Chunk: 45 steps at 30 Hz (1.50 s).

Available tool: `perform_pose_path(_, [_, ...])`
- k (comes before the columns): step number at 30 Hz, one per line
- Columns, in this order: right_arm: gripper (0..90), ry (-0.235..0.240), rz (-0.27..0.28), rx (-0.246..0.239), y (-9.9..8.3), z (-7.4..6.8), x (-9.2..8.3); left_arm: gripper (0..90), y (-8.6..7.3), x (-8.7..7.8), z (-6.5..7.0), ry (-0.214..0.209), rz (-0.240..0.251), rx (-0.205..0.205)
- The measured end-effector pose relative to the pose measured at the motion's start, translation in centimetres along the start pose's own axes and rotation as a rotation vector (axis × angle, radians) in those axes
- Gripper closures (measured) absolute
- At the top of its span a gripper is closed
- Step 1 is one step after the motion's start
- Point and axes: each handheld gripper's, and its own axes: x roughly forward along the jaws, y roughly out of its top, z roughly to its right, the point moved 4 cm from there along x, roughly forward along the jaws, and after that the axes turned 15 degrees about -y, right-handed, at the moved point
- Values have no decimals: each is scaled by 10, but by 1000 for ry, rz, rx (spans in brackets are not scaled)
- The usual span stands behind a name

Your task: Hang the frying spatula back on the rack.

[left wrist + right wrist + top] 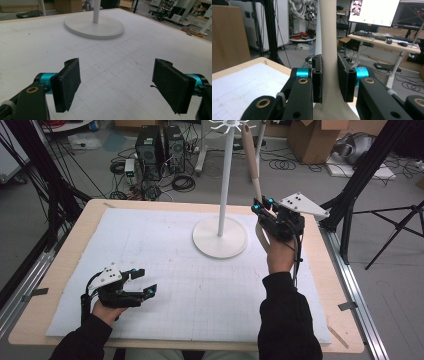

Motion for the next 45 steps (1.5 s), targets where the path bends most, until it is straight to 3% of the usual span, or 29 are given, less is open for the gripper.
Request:
perform_pose_path(7, [755, 4, -23, 9, -4, 2, 2, 230, 0, 0, 0, 0, -1, 3])
perform_pose_path(22, [755, 2, -9, 39, -4, 10, 1, 231, 0, -1, 0, -4, 3, 1])
perform_pose_path(35, [755, 70, -51, 55, -11, 9, 12, 231, 0, -2, -1, -1, -2, -1])
perform_pose_path(45, [754, 66, -76, 47, -18, 4, 28, 232, 0, -2, -2, 1, 2, -6])
